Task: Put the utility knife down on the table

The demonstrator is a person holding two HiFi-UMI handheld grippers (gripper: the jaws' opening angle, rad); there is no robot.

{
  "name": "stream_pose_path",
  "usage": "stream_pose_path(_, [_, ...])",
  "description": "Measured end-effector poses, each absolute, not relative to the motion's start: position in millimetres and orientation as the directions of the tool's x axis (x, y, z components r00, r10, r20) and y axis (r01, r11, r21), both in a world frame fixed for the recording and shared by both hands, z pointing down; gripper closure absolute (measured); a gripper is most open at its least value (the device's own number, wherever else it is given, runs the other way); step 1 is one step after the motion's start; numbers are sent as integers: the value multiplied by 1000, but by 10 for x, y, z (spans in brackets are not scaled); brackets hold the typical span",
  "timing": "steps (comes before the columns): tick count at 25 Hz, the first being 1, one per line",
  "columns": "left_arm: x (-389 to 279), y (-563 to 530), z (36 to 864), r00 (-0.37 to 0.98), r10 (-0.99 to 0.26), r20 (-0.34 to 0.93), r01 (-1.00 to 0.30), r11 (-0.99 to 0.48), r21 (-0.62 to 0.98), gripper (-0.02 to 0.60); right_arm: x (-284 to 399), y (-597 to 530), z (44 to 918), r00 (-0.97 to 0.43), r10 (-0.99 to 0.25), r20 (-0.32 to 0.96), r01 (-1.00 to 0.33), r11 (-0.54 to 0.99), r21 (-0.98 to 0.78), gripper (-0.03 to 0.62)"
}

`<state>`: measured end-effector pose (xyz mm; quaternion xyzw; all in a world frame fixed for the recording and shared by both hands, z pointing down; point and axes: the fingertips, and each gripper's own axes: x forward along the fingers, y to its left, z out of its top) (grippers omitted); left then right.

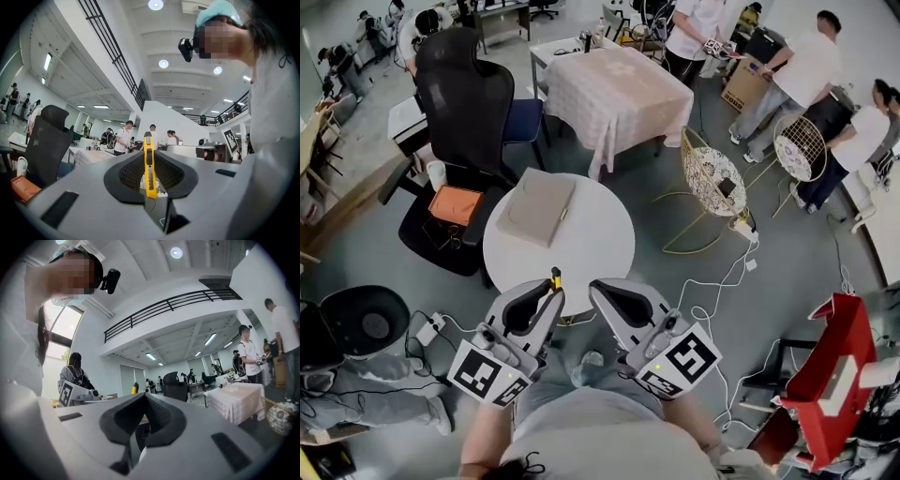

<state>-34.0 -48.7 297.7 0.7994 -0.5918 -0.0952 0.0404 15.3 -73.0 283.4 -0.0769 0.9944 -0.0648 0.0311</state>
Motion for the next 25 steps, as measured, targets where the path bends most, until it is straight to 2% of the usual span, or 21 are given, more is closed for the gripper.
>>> stream_pose_path(16, [-947,-1289,3780,534,-842,72,-829,-506,238,515,-488,-1288,3084,-904,-428,-1,-417,882,-220,586])
stream_pose_path(25, [-1215,-1622,4687,583,-765,272,-812,-538,227,515,-692,-1528,3273,-845,-533,52,-529,815,-236,586])
